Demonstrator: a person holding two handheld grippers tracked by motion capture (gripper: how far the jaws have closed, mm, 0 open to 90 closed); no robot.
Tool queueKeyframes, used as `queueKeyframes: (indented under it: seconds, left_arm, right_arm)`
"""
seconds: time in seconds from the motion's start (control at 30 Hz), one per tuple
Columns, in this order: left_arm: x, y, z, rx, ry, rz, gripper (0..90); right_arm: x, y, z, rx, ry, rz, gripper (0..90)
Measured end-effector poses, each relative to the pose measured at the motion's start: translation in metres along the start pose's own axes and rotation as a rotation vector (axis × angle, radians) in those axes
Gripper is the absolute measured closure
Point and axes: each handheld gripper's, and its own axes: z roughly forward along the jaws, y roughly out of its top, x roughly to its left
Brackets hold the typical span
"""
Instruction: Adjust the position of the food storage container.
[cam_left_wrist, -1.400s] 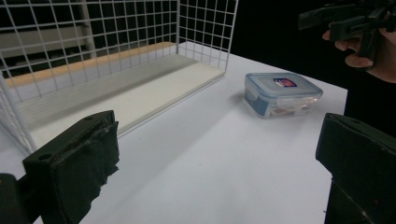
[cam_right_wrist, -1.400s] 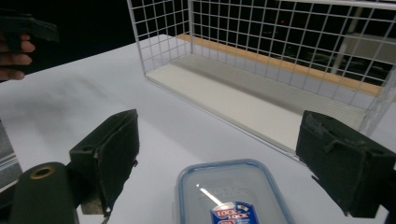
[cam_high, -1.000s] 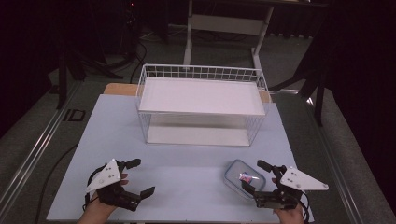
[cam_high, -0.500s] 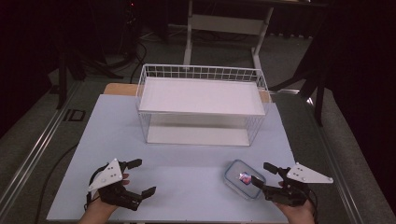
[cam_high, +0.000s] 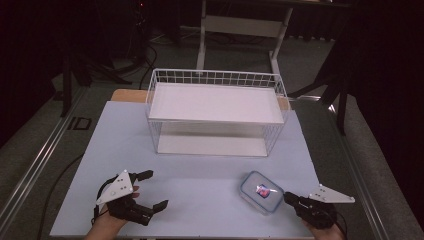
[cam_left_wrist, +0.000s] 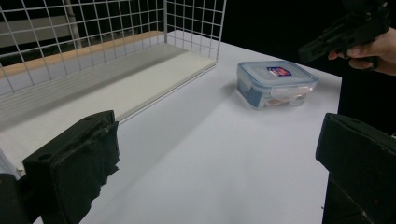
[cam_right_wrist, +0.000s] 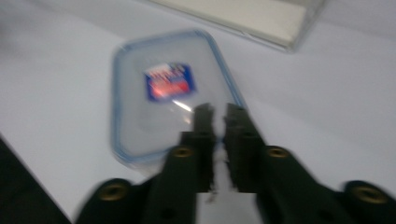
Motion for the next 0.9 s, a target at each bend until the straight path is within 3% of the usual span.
queueKeyframes:
  seconds: [0.13, 0.33, 0.5, 0.9]
  left_arm:
    - [0.000, 0.000, 0.000, 0.002, -0.001, 0.004, 0.4]
    - [-0.001, 0.001, -0.001, -0.003, -0.002, 0.009, 0.4]
    - [0.000, 0.001, 0.000, -0.003, -0.006, 0.004, 0.5]
    - [-0.001, 0.000, 0.001, 0.003, -0.006, 0.007, 0.5]
  right_arm:
    - [0.000, -0.008, 0.009, 0.066, -0.025, -0.002, 90.0]
    - [-0.003, -0.009, 0.008, 0.073, -0.044, 0.026, 90.0]
    - [-0.001, -0.015, 0.019, 0.145, -0.049, 0.017, 90.0]
    - [-0.007, 0.002, 0.045, 0.153, -0.041, 0.011, 90.0]
